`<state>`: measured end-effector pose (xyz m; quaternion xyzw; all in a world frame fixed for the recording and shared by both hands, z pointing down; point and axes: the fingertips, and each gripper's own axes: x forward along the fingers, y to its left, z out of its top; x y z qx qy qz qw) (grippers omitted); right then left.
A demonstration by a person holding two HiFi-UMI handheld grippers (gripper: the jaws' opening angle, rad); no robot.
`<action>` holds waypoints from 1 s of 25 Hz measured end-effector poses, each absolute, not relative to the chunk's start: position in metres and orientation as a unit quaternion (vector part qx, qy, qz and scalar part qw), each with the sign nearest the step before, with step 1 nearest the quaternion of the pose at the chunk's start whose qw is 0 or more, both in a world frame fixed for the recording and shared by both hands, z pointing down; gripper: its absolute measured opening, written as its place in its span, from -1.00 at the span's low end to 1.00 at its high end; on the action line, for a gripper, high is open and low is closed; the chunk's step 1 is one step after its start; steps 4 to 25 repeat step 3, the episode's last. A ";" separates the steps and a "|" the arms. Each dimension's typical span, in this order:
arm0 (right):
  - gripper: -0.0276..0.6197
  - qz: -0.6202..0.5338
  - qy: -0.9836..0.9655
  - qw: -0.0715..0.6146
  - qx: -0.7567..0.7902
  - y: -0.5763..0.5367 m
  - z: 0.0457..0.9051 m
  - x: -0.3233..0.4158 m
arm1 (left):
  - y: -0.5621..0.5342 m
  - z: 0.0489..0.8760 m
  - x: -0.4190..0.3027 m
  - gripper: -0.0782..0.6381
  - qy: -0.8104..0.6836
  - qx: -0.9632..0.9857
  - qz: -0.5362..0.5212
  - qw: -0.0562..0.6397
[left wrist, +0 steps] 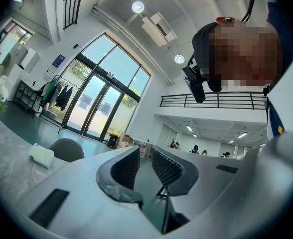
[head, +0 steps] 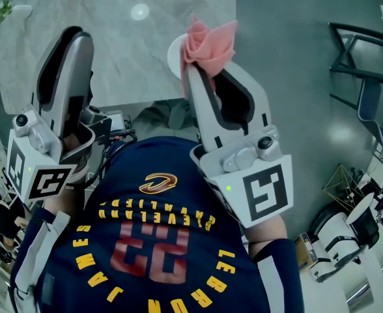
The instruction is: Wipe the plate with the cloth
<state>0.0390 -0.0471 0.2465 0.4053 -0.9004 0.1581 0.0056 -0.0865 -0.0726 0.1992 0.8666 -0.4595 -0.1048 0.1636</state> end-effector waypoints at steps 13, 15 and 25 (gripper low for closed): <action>-0.79 0.167 -0.899 0.008 0.405 -0.045 0.249 0.037 | -0.077 0.194 -0.086 -0.56 -0.460 0.868 -0.104 0.154; -0.79 0.167 -0.899 0.008 0.405 -0.045 0.249 0.037 | -0.077 0.194 -0.086 -0.56 -0.460 0.868 -0.104 0.154; -0.79 0.167 -0.899 0.008 0.405 -0.045 0.249 0.037 | -0.077 0.194 -0.086 -0.56 -0.460 0.868 -0.104 0.154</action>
